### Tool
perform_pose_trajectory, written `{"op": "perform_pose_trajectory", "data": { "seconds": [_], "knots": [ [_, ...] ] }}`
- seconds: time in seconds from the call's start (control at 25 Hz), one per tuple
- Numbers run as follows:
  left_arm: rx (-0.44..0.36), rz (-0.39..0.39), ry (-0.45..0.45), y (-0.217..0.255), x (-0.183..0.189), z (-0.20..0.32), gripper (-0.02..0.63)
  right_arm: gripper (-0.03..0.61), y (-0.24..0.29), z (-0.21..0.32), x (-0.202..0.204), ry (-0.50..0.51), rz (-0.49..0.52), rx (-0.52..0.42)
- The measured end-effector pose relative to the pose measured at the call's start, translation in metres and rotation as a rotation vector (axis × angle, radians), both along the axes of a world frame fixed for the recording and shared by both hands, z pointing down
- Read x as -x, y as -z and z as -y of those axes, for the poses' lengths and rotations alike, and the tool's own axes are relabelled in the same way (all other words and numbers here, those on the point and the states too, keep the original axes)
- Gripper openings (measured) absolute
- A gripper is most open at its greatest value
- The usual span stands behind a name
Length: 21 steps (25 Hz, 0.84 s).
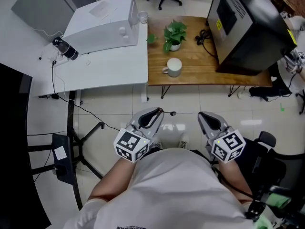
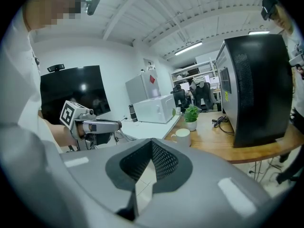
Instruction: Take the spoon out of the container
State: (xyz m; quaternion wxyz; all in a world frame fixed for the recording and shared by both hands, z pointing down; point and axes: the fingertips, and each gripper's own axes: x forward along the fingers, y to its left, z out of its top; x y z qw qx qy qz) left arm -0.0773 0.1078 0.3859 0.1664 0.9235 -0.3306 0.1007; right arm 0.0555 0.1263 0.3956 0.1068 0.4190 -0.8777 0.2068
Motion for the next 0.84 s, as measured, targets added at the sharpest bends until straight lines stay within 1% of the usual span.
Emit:
{"op": "perform_pose_trajectory", "data": {
  "seconds": [0.28, 0.56, 0.84],
  "knots": [
    [0.0, 0.001, 0.004, 0.0, -0.001, -0.001, 0.052, 0.005, 0.002, 0.001, -0.001, 0.003, -0.008, -0.009],
    [0.013, -0.006, 0.017, -0.003, -0.002, -0.001, 0.052, 0.005, 0.0, 0.004, -0.007, -0.014, -0.015, -0.008],
    [0.01, 0.001, 0.023, -0.003, -0.004, 0.005, 0.052, 0.005, 0.002, 0.006, -0.012, -0.021, 0.003, -0.003]
  ]
}}
